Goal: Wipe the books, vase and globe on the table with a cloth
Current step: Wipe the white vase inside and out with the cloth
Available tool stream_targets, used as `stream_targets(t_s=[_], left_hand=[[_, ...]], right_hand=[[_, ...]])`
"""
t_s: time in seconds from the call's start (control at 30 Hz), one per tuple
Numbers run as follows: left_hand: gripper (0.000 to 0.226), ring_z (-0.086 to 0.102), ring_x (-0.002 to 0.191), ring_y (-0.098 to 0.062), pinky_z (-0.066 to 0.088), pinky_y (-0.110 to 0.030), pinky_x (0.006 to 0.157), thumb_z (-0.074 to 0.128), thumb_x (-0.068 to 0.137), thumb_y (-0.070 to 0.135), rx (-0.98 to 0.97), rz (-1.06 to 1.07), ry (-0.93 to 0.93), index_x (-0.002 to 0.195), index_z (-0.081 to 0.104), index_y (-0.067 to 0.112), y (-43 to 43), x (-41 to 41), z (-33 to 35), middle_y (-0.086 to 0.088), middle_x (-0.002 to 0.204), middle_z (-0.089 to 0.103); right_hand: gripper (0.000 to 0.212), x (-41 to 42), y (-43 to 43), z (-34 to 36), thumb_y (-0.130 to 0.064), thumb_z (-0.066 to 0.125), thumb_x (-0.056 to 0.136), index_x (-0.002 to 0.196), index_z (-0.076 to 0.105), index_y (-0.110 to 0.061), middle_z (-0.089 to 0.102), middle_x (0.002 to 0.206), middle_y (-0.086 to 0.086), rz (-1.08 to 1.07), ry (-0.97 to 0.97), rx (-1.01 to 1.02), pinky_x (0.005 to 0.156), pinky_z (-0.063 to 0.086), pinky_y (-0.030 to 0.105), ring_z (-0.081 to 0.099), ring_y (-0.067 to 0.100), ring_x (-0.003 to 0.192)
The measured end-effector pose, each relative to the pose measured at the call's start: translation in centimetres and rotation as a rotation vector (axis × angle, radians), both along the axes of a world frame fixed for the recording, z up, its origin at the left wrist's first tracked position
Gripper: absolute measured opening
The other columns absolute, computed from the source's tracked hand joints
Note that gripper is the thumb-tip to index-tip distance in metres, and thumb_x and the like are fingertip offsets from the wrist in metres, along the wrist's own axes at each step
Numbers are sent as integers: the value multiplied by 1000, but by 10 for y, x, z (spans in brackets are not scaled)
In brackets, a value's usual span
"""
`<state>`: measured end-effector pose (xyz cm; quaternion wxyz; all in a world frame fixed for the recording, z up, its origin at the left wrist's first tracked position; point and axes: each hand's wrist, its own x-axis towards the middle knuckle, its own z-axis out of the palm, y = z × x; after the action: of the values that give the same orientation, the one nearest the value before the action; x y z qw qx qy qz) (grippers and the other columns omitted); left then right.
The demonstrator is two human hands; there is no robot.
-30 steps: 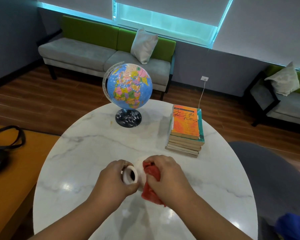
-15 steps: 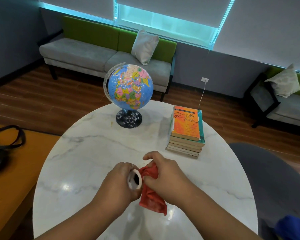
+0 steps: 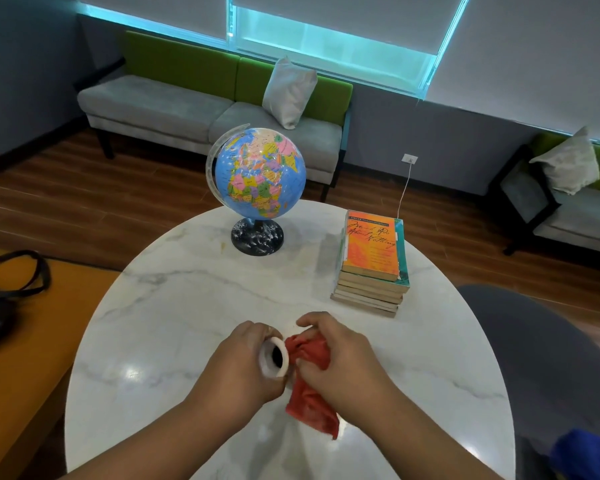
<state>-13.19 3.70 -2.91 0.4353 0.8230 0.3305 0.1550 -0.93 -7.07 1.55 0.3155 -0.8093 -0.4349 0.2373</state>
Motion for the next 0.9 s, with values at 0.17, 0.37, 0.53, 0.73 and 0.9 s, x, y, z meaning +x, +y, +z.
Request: stream_targets(t_s=[0.17, 0.37, 0.53, 0.73, 0.9], left_hand=[[39, 60, 85, -3, 54, -24, 74, 77, 66, 22, -25, -4, -4, 93, 55, 40, 5, -10, -9, 19, 98, 57], [43, 59, 87, -1, 53, -22, 74, 77, 65, 18, -17, 13, -17, 90, 51, 43, 8, -13, -13, 21, 99, 56], [41, 58, 87, 2, 54, -25, 71, 77, 65, 20, -33, 13, -20, 93, 55, 40, 10, -17, -18, 23, 98, 56], [42, 63, 80, 5, 51, -19, 60, 81, 64, 21, -96, 66, 14, 92, 56, 39, 14, -26, -14, 34, 99, 53], [42, 62, 76, 2, 54, -24, 59, 80, 63, 14, -143, 109, 4, 91, 58, 36, 18, -26, -14, 27, 96, 57]], right_hand=[[38, 39, -13, -14, -9, 68, 78, 99, 59, -39, 68, 92, -10, -356, 168, 91, 80, 56, 29, 64, 5, 86], [41, 21, -15, -19, -8, 68, 78, 98, 56, -42, 67, 92, -17, -283, 99, 124, 75, 47, 8, 61, -6, 89], [46, 2, -11, -22, -9, 68, 76, 102, 55, -45, 68, 97, -20, -110, 108, 138, 81, 49, 12, 62, -3, 95], [31, 46, -17, -42, -5, 68, 82, 99, 58, -30, 65, 90, -12, -483, 261, 158, 68, 47, 11, 63, 3, 88], [40, 18, -16, -42, 0, 67, 80, 98, 58, -34, 68, 92, -14, -370, 196, 227, 71, 45, 4, 63, -2, 89]])
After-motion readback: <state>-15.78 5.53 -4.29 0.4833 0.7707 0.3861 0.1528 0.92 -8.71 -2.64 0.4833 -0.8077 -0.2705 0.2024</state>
